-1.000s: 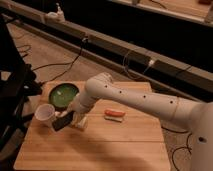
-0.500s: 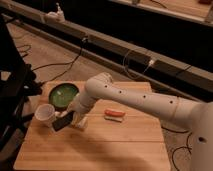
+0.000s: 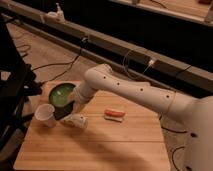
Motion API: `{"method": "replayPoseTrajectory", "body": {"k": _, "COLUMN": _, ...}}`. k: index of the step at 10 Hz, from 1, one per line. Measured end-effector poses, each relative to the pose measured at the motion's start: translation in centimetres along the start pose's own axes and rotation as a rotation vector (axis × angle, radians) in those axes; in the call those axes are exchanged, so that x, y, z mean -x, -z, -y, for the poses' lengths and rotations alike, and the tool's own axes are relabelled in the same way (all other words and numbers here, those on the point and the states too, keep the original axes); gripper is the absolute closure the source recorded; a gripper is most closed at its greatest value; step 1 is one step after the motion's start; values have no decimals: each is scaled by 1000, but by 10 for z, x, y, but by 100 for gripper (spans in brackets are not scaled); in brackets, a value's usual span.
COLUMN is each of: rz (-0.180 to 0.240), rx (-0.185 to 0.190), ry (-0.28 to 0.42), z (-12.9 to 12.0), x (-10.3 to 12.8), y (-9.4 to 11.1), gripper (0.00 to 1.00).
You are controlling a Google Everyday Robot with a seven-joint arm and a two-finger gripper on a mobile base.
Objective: Place the eraser in the ceramic cup
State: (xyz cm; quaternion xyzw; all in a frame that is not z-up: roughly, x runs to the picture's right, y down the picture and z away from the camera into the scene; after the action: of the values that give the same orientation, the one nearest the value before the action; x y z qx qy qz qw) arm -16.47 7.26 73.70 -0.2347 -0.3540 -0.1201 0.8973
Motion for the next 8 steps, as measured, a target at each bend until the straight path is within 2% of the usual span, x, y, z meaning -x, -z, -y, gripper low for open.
{"method": "replayPoseTrajectory", "body": {"k": 5, "rz": 16, "rx": 41, "ry": 79, "z": 50, "x": 23, "y": -17, "gripper": 99}}
{"method": "replayPoseTrajectory", "body": {"k": 7, "rz": 42, "rx": 61, "ry": 103, "z": 62, "x": 35, "y": -31, "gripper": 85}}
{"method": "replayPoseTrajectory", "body": {"k": 8, "rz": 61, "rx": 76, "ry": 120, "z": 68, "x": 43, "y": -41, "gripper": 73}}
